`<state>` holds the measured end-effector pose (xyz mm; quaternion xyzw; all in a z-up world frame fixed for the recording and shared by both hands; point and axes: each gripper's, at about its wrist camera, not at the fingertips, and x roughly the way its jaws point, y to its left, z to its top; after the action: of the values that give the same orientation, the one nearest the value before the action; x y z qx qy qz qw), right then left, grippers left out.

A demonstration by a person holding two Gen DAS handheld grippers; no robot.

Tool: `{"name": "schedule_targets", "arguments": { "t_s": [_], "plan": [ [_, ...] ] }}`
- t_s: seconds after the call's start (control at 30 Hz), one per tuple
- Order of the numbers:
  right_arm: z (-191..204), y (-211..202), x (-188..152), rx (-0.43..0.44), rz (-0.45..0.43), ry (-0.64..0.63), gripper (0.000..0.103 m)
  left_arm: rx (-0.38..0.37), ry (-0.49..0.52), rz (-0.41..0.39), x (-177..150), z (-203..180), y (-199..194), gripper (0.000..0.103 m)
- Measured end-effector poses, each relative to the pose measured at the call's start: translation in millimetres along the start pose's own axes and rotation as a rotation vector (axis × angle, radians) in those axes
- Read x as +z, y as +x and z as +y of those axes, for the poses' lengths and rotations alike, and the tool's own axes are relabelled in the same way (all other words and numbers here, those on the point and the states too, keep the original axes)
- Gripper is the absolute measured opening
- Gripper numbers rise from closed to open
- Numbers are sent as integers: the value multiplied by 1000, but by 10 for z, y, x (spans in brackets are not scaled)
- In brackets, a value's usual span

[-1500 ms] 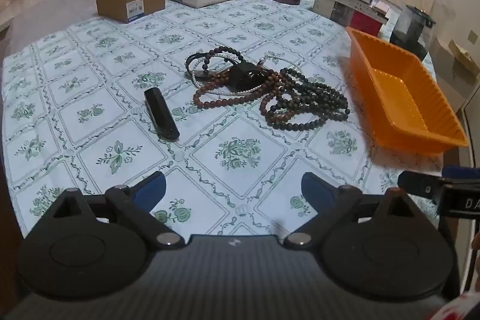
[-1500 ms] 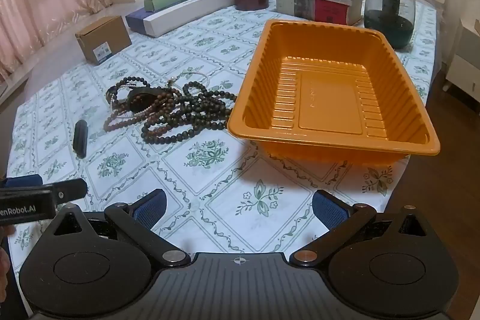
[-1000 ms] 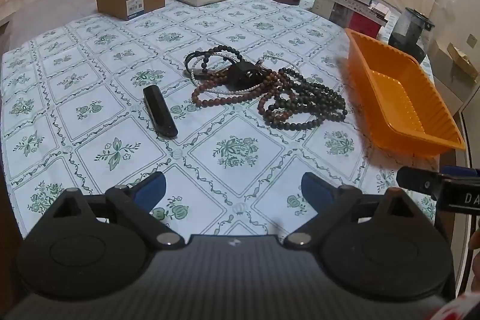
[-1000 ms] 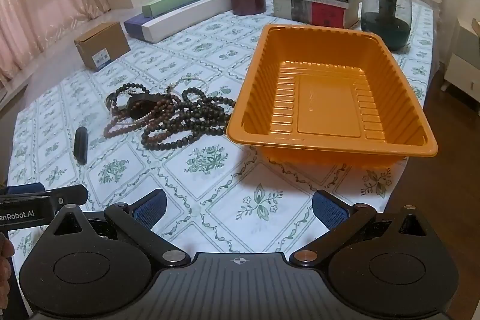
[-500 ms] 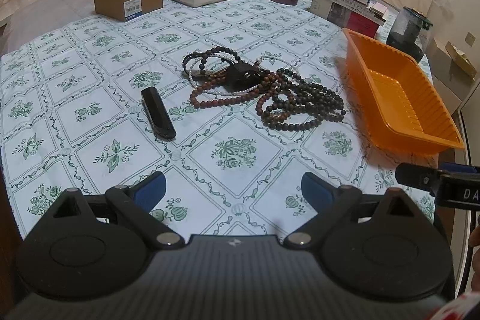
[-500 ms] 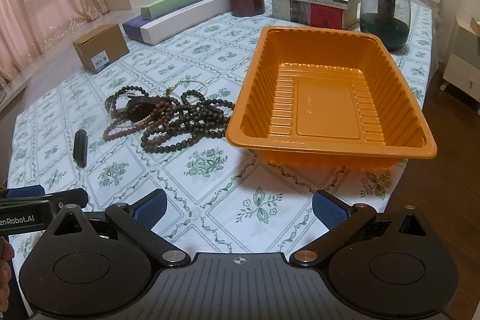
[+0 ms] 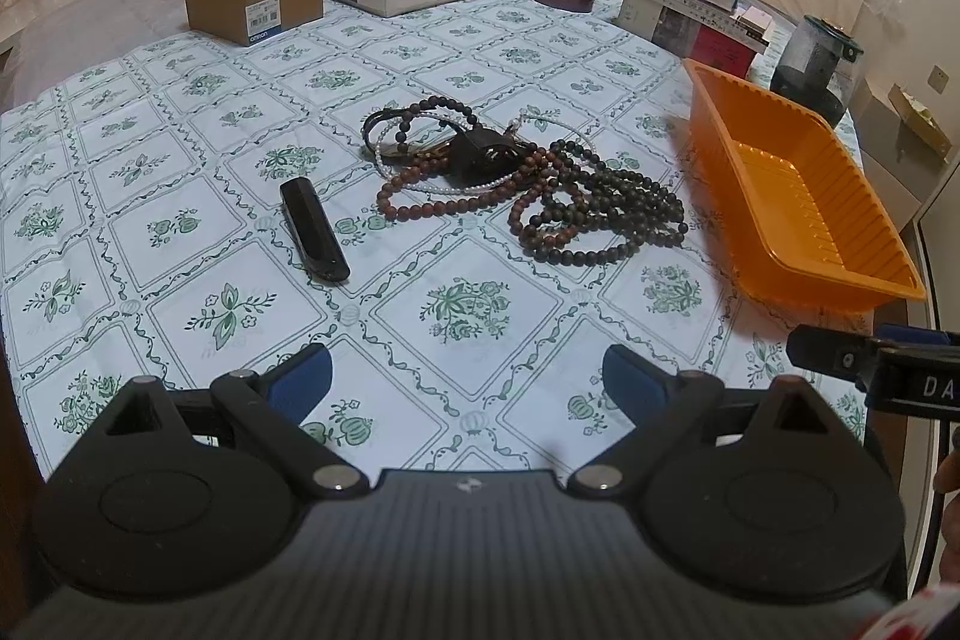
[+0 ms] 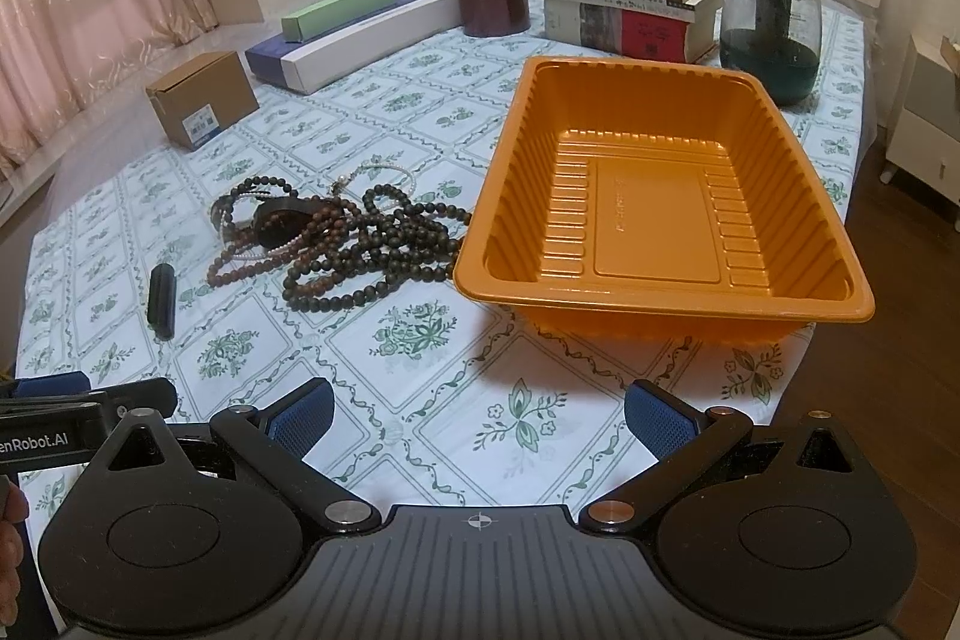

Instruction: Organize jewelry

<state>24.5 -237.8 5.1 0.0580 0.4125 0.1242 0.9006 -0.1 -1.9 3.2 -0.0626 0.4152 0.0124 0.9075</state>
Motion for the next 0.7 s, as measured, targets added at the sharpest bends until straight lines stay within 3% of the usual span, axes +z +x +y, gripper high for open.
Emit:
{"name": "schedule_targets", "arguments": {
  "t_s": [0.7],
  "plan": [
    [0,2,9,-1,0,3,103,-5,0,2,5,-3,-6,96]
  ]
}}
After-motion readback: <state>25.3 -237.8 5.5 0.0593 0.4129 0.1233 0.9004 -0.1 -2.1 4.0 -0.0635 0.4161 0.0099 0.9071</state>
